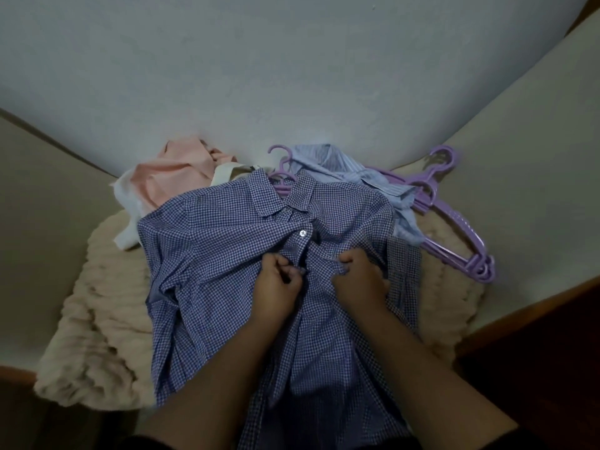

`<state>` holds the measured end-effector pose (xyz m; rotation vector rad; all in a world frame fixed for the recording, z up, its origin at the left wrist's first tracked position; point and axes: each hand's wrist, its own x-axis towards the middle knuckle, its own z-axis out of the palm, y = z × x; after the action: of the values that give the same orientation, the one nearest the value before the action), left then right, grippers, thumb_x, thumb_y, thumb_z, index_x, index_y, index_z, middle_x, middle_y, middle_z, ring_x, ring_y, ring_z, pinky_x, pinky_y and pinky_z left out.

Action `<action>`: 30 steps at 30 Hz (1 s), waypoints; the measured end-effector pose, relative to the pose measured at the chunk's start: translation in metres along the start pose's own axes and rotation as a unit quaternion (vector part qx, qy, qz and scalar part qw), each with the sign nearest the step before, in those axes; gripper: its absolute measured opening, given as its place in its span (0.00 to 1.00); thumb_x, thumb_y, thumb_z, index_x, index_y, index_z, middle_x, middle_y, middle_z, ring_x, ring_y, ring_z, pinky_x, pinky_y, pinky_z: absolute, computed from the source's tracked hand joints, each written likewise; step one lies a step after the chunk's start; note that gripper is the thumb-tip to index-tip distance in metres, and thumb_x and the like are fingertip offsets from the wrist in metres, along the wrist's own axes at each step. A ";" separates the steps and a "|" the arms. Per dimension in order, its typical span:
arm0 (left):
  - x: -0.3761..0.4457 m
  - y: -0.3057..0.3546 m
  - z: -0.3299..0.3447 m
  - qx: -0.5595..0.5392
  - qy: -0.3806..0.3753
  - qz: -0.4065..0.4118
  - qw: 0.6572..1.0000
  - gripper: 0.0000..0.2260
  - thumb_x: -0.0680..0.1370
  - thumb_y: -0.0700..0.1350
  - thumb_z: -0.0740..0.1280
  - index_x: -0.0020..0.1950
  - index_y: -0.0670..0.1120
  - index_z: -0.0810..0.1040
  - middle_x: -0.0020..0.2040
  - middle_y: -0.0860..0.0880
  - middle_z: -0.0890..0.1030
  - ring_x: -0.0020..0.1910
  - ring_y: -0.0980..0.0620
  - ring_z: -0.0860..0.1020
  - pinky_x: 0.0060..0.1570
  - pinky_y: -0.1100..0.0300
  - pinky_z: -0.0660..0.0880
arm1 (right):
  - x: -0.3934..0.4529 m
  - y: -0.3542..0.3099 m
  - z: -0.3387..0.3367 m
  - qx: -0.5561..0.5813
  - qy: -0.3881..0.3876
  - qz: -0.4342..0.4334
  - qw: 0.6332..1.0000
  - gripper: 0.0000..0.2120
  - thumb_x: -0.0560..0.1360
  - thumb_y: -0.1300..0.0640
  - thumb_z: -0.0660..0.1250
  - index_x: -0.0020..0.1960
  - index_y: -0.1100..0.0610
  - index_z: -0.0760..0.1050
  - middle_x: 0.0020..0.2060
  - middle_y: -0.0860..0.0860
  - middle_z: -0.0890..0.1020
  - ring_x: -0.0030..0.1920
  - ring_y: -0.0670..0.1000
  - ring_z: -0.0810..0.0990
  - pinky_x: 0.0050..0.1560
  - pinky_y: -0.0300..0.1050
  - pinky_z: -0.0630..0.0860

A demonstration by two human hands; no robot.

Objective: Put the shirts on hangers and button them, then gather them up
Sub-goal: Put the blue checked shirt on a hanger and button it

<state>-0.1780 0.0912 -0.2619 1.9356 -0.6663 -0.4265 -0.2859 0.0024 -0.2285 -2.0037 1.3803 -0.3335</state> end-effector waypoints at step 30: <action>-0.085 0.009 -0.033 -0.222 0.025 -0.091 0.970 0.15 0.74 0.40 0.72 0.54 0.53 0.71 0.42 0.50 0.84 0.39 0.55 0.82 0.38 0.60 0.78 | -0.079 -0.001 0.024 0.571 -0.078 0.177 0.798 0.02 0.77 0.60 0.65 0.48 0.55 0.72 0.42 0.50 0.76 0.42 0.49 0.73 0.40 0.47 0.74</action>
<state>-0.2284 0.1644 -0.2392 1.5769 -0.3231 -0.5852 -0.3039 0.0828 -0.2332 -0.7322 0.9951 -0.6167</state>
